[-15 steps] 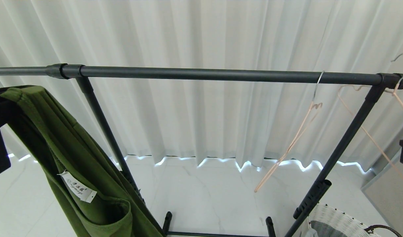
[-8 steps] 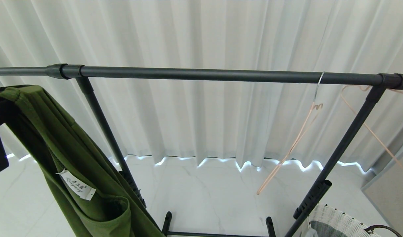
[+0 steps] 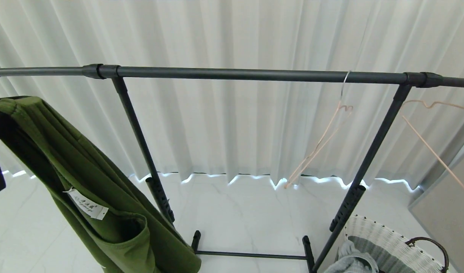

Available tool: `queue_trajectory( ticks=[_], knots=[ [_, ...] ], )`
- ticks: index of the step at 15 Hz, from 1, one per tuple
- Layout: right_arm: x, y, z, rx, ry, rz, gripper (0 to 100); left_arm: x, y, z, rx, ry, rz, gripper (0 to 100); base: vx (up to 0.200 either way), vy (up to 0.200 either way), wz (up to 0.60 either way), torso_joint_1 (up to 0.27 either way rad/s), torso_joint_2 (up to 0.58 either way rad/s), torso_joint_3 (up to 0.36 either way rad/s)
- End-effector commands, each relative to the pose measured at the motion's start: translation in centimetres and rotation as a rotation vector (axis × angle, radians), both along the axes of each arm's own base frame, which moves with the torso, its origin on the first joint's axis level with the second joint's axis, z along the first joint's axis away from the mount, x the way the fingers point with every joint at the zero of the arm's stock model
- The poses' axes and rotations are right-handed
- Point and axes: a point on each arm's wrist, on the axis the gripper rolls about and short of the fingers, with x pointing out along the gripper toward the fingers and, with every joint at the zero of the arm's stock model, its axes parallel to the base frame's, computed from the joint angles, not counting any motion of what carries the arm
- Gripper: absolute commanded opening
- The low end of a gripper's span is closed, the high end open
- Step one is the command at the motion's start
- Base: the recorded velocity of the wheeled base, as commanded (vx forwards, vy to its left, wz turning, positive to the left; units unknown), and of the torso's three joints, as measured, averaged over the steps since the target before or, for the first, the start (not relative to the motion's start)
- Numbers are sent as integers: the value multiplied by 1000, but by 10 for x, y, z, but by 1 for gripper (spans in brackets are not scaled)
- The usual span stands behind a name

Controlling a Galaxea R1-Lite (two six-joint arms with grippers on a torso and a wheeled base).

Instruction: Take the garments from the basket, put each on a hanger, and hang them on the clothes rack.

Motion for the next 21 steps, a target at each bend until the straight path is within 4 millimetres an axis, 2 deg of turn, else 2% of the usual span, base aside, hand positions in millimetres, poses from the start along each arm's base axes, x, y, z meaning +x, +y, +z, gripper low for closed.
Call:
queue_trajectory(
  ticks=[1,5,9,12,16,19,21],
  knots=[
    [-1,0,0,-3,0,7,0,0,0,0,0,0,2,0,-200,0,0,2,-2,2],
    [0,1,1,-30,2,72,0,1,1,-1,1,2,8,0,-200,0,0,1,0,6],
    [-19,5,8,-133,-55,342,0,1,0,-3,8,8,5,0,0,0,0,0,0,0],
    [-22,12,10,-133,-77,518,0,2,-1,-6,17,15,7,0,0,0,0,0,0,0],
    [-16,38,7,-120,-38,782,0,4,-2,-7,25,18,19,0,0,0,0,0,0,0],
    [-12,67,7,-113,3,967,0,10,5,-8,52,21,104,0,0,0,0,0,0,0],
    [-18,87,5,-61,46,1083,0,19,8,-10,83,36,175,0,0,0,0,0,0,0]
  ],
)
